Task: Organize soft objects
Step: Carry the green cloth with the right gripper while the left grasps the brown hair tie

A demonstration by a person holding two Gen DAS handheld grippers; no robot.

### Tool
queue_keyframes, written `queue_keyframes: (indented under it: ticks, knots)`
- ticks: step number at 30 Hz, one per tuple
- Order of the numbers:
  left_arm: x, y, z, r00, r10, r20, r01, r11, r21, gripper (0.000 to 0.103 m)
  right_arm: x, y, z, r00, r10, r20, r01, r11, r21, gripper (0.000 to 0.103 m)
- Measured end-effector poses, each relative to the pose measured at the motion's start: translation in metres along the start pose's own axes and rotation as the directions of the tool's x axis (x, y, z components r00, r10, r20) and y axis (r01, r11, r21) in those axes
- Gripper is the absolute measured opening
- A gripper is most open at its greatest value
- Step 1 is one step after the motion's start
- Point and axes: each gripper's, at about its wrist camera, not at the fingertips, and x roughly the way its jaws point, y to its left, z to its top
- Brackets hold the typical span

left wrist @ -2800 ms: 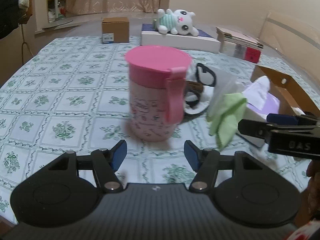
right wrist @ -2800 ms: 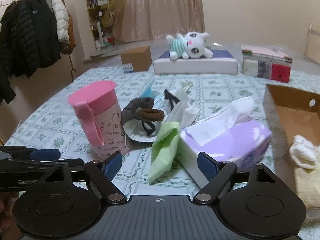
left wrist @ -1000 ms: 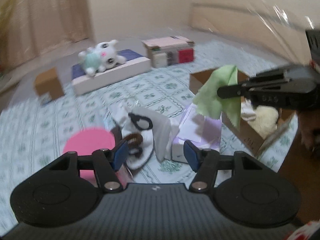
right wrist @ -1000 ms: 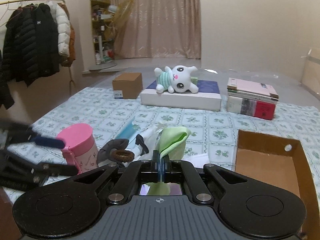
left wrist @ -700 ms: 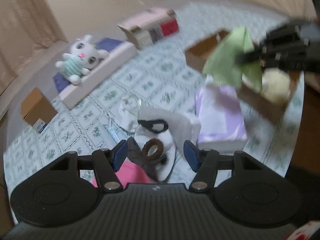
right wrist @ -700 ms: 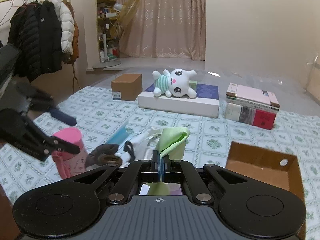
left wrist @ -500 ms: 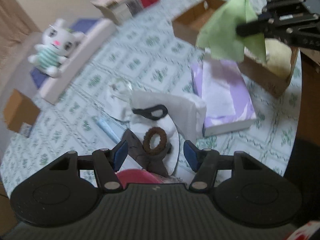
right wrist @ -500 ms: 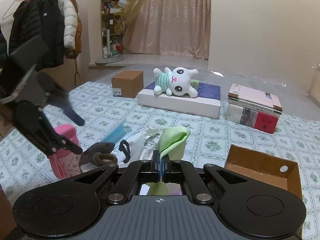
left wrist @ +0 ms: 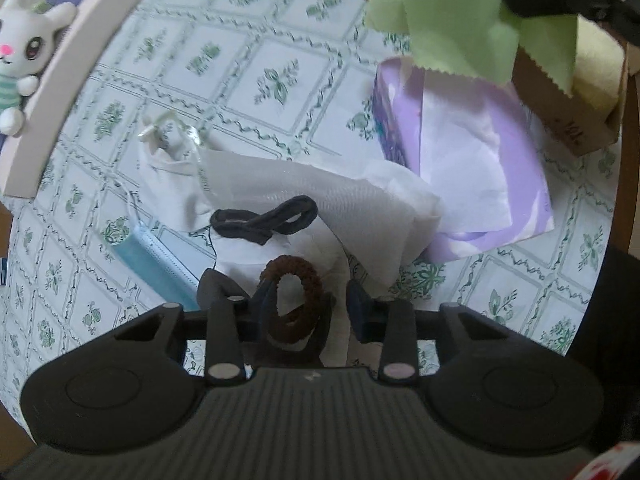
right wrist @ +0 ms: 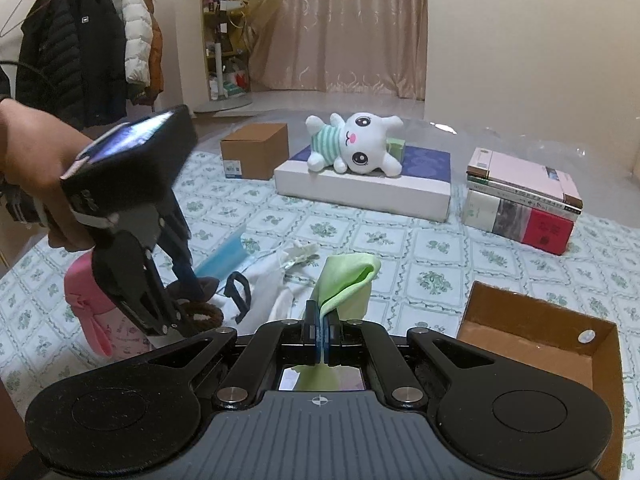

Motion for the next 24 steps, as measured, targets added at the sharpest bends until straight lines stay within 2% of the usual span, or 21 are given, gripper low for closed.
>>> queue_keyframes:
  ticks: [5,7,10,17,24]
  knots:
    - [0.016,-0.003,0.005,0.998,0.022,-0.061,-0.019,0.999,0.038,0.019,0.005,-0.004,-0.002,1.0,0.0,-0.005,0.001,1.0,0.011,0.001]
    - [0.018,-0.005,0.005,0.997,0.036,-0.067,-0.033,0.998,0.048,0.009,0.005,-0.005,-0.004,1.0,-0.004,-0.007,0.004,1.0,0.015,0.001]
    - [0.012,-0.005,0.003,0.998,0.041,-0.049,-0.039,0.999,0.034,0.008,0.002,-0.007,-0.004,1.0,-0.008,-0.005,0.008,1.0,0.022,0.001]
    - [-0.038,-0.006,-0.006,0.997,0.043,0.067,-0.039,0.998,-0.059,0.008,-0.027,-0.003,0.002,0.999,-0.012,0.034,0.011,0.999,0.04,0.001]
    - [-0.106,-0.026,-0.006,0.974,0.049,0.219,-0.02,0.991,-0.131,0.008,-0.074,0.001,0.011,0.995,-0.049,0.087,0.045,0.998,0.041,0.001]
